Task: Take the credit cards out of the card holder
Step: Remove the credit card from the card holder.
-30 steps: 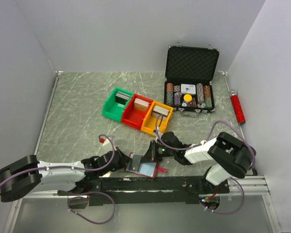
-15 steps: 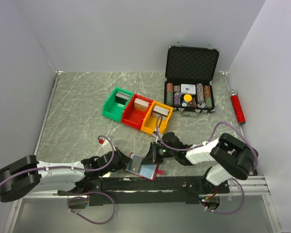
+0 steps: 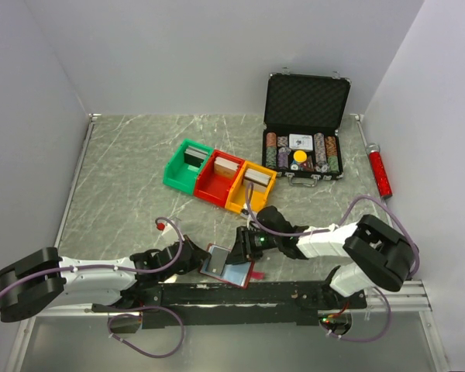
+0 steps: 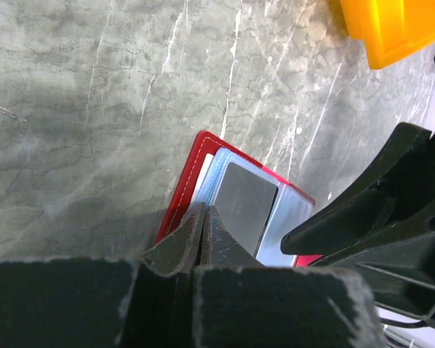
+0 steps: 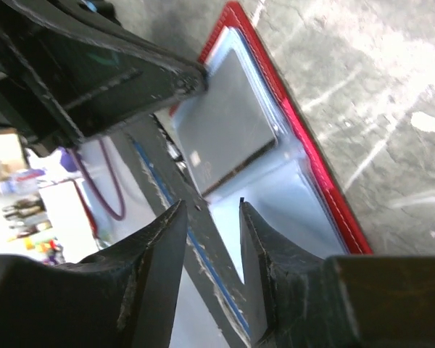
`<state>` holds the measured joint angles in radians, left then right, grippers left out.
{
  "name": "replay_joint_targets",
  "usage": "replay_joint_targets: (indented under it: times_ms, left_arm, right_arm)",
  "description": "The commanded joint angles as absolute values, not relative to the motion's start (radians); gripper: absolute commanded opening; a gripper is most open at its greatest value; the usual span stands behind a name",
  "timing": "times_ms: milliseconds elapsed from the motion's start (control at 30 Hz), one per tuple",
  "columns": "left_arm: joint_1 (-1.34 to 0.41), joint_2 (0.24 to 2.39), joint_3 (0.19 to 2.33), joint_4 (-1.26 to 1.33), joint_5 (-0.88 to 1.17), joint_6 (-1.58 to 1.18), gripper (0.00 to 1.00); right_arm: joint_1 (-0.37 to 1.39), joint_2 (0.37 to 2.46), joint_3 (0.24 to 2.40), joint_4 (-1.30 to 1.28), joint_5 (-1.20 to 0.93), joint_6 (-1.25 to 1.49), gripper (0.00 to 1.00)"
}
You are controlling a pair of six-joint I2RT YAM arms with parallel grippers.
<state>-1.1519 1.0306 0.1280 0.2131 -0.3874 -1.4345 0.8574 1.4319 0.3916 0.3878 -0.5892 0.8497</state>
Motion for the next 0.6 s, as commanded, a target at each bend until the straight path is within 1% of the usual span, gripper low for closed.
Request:
replay_joint_targets:
  times_ms: [0,100,300,567]
  left_arm:
    - [-1.160,1.058,0.106,0.002,-0.408,-1.473,0.01]
    - [-1.160,1.048,0.103,-0.035,-0.413,-1.489,0.01]
    - [-1.160,1.016,0.094,-0.061,-0.419,-1.522,0.01]
    - [-1.160,0.940,0.098,-0.117,-0.437,-1.543,0.01]
  right_arm:
    - [0.868,1.402,0.429,0.223,-0.548,0.755,0.41]
    - [0.868,1.430,0.463,0.155,-0.505,0.721,0.41]
    - [0.862,1.529,0.531,0.123,-0.494,0.681,0.42]
    - [0.825,1.586,0.661,-0.046,-0.436,0.560,0.42]
